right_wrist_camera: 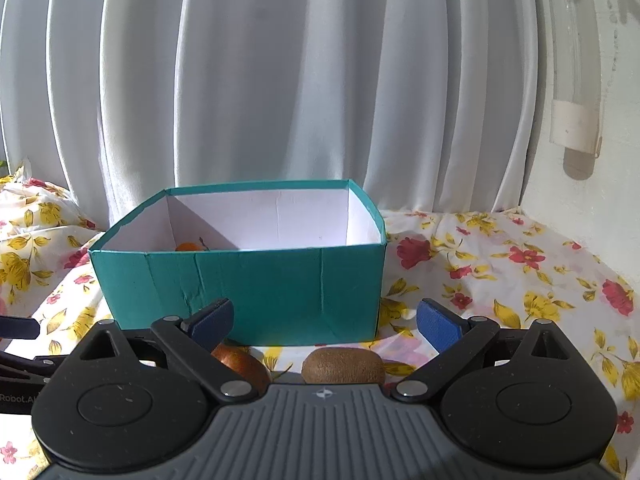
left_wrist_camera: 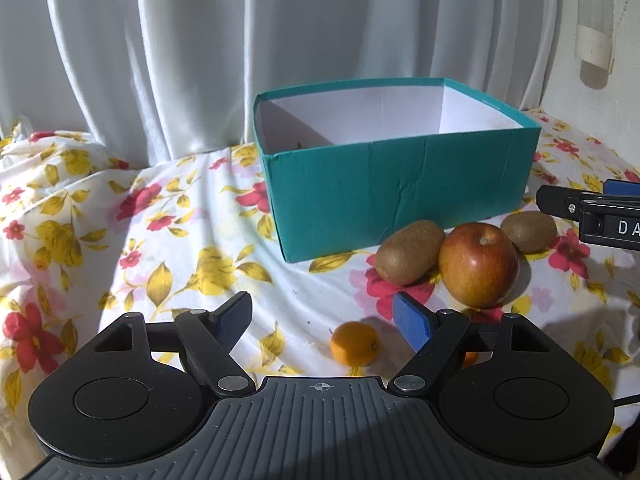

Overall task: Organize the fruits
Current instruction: 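Move both tools back to the fruits in front of the box, then grasp a small orange with the left tool while the right tool grasps a red apple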

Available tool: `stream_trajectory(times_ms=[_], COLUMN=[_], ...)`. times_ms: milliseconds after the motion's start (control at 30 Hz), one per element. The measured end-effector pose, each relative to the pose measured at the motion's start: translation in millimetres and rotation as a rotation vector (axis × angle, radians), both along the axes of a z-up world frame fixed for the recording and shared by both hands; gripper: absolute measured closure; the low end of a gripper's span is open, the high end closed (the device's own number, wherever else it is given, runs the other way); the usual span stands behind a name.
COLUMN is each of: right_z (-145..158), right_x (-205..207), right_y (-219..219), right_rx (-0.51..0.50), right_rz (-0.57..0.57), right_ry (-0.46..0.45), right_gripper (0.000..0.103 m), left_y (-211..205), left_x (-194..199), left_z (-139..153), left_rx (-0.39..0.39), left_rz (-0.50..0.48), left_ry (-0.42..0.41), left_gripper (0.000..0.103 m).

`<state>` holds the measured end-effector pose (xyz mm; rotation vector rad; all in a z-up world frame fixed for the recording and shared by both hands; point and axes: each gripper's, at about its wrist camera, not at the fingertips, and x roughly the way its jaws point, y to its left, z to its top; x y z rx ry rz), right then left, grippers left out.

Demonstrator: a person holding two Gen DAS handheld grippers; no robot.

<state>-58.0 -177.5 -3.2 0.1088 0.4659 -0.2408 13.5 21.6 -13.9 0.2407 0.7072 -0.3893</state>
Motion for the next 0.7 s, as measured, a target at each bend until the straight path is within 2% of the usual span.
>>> stream_trajectory(times_ms=[233, 433, 700], right_z=[-16, -23, -30], right_x=[-3, -3, 12], right_y=[5, 26, 36], right_rx=[0.082, -0.064, -0.062], right_rz=[0.035, 0.074, 0.131], right_ry=[0.072, 0.103, 0.14], right_gripper=[0.005, 0.005, 0.011], left_y=[-3, -9, -17], left_x=[-4, -5, -1], left_z=[-21, -29, -36], left_rx=[0.031, 0.052, 0.058], left_rz=[-0.018, -0.034, -0.06], left_ry=[0.038, 0.044, 0.059], left_gripper=[0.028, 0.032, 0.039])
